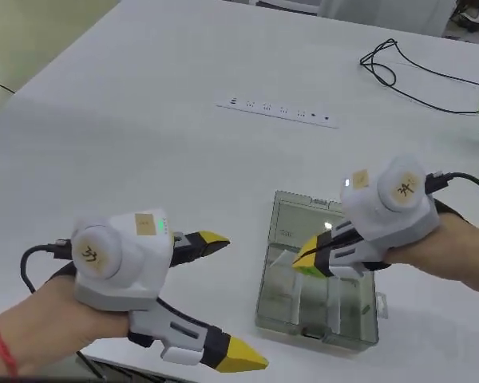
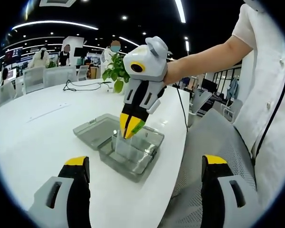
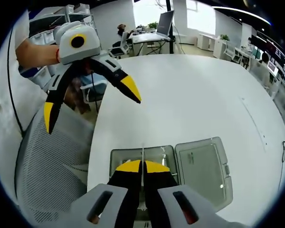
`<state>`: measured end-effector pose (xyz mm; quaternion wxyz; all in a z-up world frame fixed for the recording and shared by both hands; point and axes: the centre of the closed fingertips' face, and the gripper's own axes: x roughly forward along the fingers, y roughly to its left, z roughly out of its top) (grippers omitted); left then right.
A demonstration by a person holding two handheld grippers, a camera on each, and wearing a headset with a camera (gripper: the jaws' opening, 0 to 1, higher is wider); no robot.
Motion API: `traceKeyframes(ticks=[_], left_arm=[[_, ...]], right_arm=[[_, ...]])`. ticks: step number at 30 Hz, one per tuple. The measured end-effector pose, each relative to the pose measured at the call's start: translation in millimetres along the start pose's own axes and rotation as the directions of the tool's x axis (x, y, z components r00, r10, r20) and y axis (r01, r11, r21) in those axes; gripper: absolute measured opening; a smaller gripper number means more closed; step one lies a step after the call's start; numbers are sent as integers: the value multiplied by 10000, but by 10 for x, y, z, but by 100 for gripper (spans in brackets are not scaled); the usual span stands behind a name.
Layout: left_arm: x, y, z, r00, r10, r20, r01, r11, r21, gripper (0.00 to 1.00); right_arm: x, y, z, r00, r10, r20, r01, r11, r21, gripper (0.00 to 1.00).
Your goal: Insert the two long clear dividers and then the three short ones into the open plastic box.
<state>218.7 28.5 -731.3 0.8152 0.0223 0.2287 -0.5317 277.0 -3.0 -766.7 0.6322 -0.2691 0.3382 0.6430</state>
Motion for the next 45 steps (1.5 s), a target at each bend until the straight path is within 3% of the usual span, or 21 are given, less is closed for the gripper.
traceKeyframes(ticks=[10, 24, 35, 45], left_arm=[[29, -9, -8, 10000, -65, 18, 65, 10000, -74, 100], [24, -13, -21, 10000, -58, 58, 59, 9999, -161, 100], [24, -14, -9, 9999, -92, 67, 93, 9999, -113, 100], [10, -2, -16, 10000, -45, 13, 45, 10000, -51, 100]], right_arm=[[206, 39, -73, 9980, -47, -635, 0, 9972, -743, 2], [400, 6, -201, 9915, 3, -1300, -83, 9981, -609, 2], [502, 11, -285, 9797, -94, -2004, -91, 9958, -911, 2], [482, 5, -287, 9817, -261, -1887, 96, 9961, -877, 3]])
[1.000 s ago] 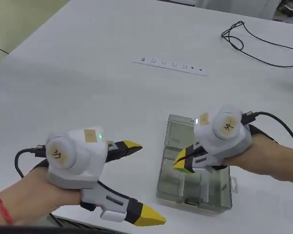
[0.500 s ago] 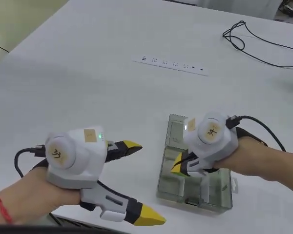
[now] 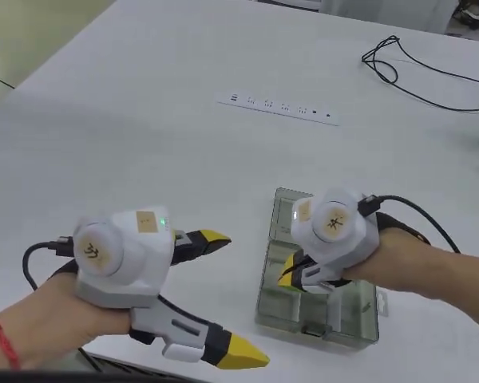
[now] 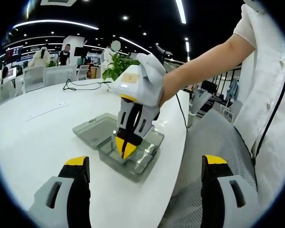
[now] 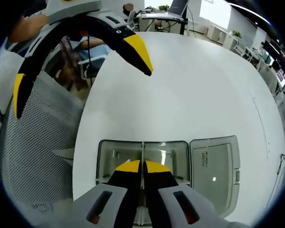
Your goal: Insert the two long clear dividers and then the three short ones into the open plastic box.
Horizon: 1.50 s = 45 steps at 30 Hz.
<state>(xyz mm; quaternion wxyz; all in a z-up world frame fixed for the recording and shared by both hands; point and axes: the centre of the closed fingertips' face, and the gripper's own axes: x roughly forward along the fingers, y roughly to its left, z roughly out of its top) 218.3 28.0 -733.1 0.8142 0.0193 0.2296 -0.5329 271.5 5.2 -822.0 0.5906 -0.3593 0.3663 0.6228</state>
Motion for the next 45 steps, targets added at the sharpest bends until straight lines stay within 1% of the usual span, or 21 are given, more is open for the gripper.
traceKeyframes(ticks=[3, 5, 10, 13, 16, 19, 24, 34, 40, 45], left_arm=[[-6, -6, 1, 10000, 4, -11, -4, 10000, 12, 100], [-9, -6, -1, 10000, 15, -25, -15, 10000, 12, 100], [-18, -9, 11, 10000, 45, -11, -45, 10000, 37, 100], [-18, -13, 19, 10000, 39, -12, -39, 10000, 48, 100], [-17, -25, 29, 10000, 14, -30, -14, 10000, 66, 100], [-19, -30, 34, 10000, -3, -49, 4, 10000, 96, 100], [-20, -44, 53, 10000, 8, -51, -7, 9999, 129, 100], [-40, -65, 58, 10000, 51, -86, -50, 9999, 149, 100], [-37, -78, 77, 9999, 47, -104, -46, 9999, 157, 100], [-32, -82, 84, 9999, 37, -131, -35, 9998, 202, 100]], right_arm=[[-46, -11, 17, 9998, -98, 195, 92, 9995, 290, 5], [-103, -35, 55, 9985, -182, 516, 153, 9983, 554, 6], [-271, -67, 143, 9932, -404, 1096, 293, 9944, 1012, 9], [-372, -89, 159, 9891, -516, 1382, 348, 9920, 1211, 13], [-498, -105, 155, 9840, -674, 1650, 439, 9889, 1420, 14], [-588, -105, 133, 9811, -792, 1764, 517, 9866, 1550, 17], [-752, -77, 54, 9759, -930, 1976, 575, 9823, 1784, 22], [-958, -5, -163, 9704, -1199, 2097, 732, 9733, 2177, 30], [-1046, 19, -300, 9685, -1340, 2101, 827, 9681, 2365, 34], [-1113, 41, -433, 9692, -1430, 2003, 914, 9648, 2466, 37]])
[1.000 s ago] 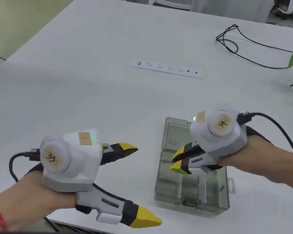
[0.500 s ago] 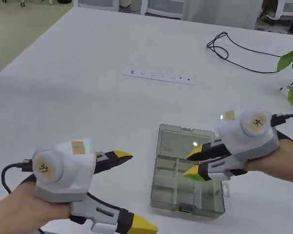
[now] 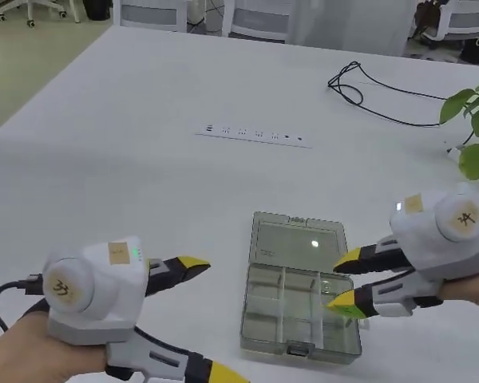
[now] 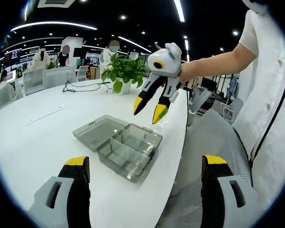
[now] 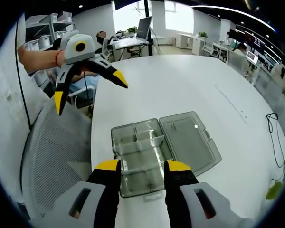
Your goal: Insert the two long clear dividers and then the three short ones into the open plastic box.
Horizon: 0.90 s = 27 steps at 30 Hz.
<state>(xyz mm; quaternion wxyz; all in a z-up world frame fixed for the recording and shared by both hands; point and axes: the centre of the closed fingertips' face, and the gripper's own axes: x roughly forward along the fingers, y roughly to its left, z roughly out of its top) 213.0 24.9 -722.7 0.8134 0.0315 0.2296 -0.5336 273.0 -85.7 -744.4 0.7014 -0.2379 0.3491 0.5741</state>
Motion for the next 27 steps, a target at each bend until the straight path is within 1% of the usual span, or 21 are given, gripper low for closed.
traceKeyframes(ticks=[7, 14, 19, 23, 27], left_arm=[[5, 12, -1, 10000, -15, -25, 15, 10000, 16, 100], [6, 18, -23, 9999, -41, -102, 41, 10000, -8, 100], [4, 29, -29, 9999, -23, -106, 22, 10000, -44, 100], [3, 38, -39, 9999, -12, -129, 11, 10000, -79, 100], [3, 45, -47, 9999, -6, -148, 4, 9999, -116, 100]], right_arm=[[-115, -41, -189, 9996, -116, -272, 116, 9999, 20, 41], [-220, -92, -470, 9969, -170, -766, 174, 9998, 50, 43], [-278, -127, -704, 9924, -168, -1223, 179, 9998, 80, 45], [-311, -169, -922, 9859, -157, -1665, 188, 9997, 166, 46], [-326, -207, -1073, 9812, -144, -1924, 184, 9997, 190, 47]])
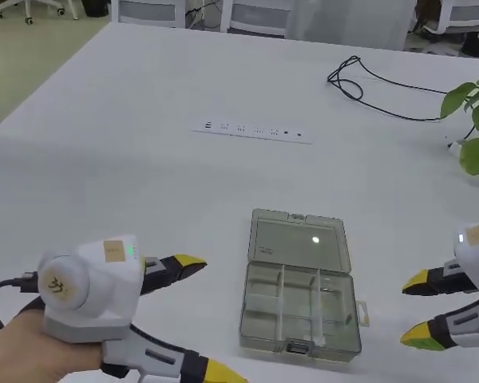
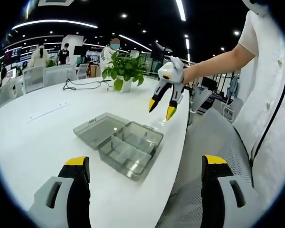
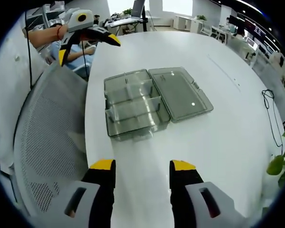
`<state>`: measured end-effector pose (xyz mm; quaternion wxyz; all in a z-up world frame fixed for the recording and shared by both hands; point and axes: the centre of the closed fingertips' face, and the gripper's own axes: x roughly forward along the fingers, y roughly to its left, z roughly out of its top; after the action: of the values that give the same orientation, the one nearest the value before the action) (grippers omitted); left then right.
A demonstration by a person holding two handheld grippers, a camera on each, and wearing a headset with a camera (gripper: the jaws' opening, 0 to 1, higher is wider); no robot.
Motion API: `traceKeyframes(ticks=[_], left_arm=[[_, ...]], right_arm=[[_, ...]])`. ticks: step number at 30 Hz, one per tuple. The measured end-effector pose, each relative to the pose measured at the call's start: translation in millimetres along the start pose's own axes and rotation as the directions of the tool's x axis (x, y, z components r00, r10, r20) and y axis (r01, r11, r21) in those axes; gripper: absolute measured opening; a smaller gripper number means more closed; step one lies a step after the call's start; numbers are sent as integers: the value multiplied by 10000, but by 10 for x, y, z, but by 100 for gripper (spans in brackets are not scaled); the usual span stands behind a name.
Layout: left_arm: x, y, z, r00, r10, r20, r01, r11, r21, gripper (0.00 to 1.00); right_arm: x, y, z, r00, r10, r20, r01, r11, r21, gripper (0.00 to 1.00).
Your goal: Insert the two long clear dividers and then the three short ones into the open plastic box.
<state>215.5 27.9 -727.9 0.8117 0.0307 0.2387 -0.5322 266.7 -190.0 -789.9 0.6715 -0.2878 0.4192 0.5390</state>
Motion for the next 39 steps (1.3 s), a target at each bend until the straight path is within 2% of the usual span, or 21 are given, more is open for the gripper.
traceKeyframes(ticks=[8, 15, 28, 32, 33, 39], left_arm=[[5, 4, -7, 10000, -17, -27, 16, 10000, -63, 100], [4, 3, -17, 10000, -17, -71, 16, 9999, -114, 100], [3, 19, -5, 10000, -9, -55, 9, 9999, -140, 100], [3, 22, -6, 10000, -10, -49, 9, 9999, -170, 100], [4, 20, -9, 10000, -19, -68, 18, 9999, -166, 100], [10, 11, -4, 10000, -39, -47, 38, 9999, -146, 100]], right_arm=[[90, -74, -368, 9946, 20, -1033, -50, 9995, -296, 47], [210, -137, -596, 9830, -102, -1833, -49, 9966, -818, 45], [324, -191, -760, 9673, -215, -2527, -124, 9912, -1319, 42], [324, -208, -756, 9678, -302, -2498, -38, 9909, -1345, 40], [323, -234, -766, 9648, -513, -2580, 75, 9858, -1679, 39], [324, -210, -749, 9656, -454, -2559, 77, 9892, -1464, 33]])
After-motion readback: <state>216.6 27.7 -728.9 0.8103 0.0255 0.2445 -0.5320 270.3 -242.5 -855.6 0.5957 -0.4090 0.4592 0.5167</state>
